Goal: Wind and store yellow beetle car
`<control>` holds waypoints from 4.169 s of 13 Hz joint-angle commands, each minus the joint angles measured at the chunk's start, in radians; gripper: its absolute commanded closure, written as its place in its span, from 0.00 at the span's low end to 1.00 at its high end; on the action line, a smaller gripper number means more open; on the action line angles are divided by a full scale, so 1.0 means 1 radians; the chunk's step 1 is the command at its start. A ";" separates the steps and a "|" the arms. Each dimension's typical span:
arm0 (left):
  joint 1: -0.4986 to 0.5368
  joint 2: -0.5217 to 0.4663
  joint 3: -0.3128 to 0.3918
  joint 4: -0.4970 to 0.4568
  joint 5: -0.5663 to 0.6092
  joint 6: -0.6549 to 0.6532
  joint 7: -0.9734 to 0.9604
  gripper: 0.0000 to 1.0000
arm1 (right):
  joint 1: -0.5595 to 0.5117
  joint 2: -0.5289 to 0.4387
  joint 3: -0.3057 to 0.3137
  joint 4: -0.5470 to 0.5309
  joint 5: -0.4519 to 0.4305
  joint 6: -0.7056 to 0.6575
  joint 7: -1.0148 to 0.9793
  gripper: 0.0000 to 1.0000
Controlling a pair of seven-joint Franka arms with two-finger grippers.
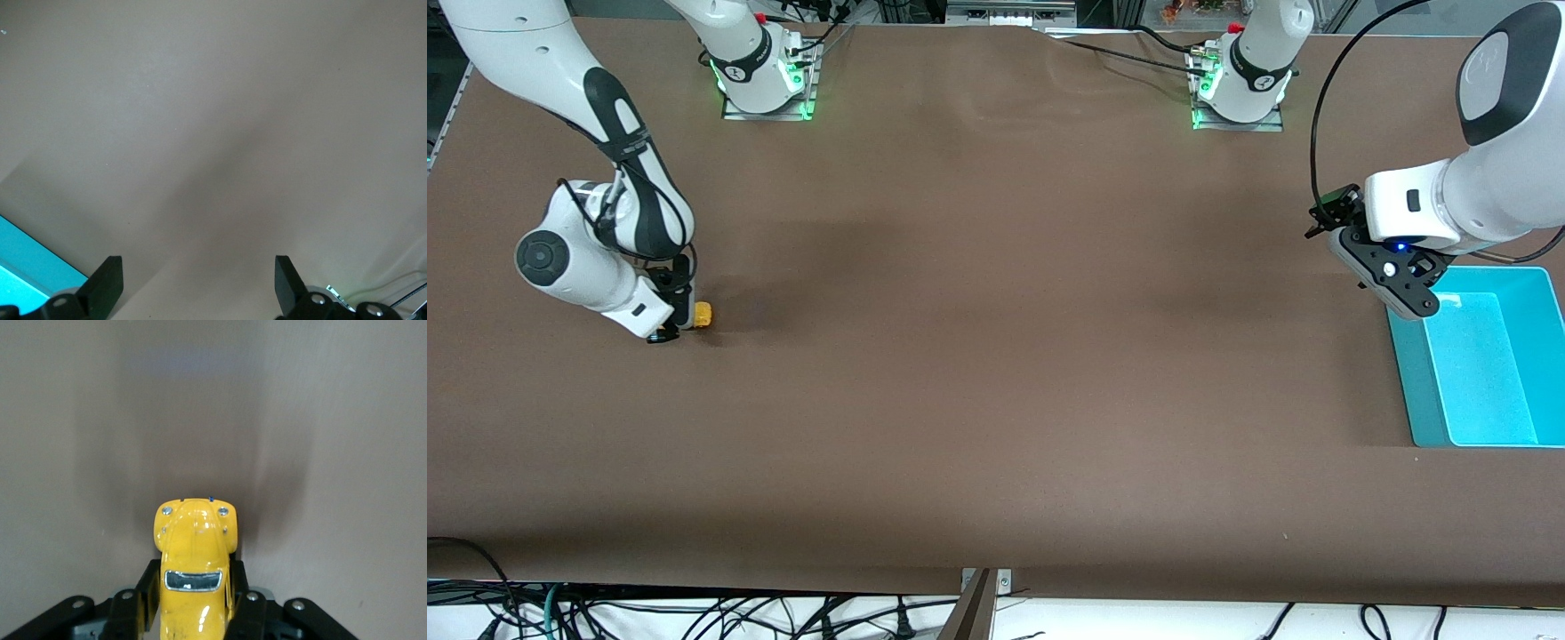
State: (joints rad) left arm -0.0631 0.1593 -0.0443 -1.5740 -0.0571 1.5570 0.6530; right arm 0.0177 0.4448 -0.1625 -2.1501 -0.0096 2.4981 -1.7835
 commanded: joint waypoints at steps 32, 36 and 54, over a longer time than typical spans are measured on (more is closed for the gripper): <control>-0.011 0.052 0.000 0.025 0.005 -0.012 0.146 0.00 | -0.027 -0.261 -0.035 0.114 -0.046 -0.387 0.413 0.00; -0.001 0.055 0.000 0.023 0.002 -0.009 0.190 0.00 | -0.025 -0.333 -0.006 0.208 -0.047 -0.588 0.698 0.00; 0.054 0.051 -0.075 -0.541 0.025 0.683 0.490 0.00 | -0.030 -0.416 0.098 0.562 0.039 -1.006 1.845 0.00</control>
State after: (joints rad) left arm -0.0291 0.2528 -0.0725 -2.0166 -0.0558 2.1382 1.1276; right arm -0.0064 0.0263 -0.0648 -1.5960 0.0088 1.5021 0.0512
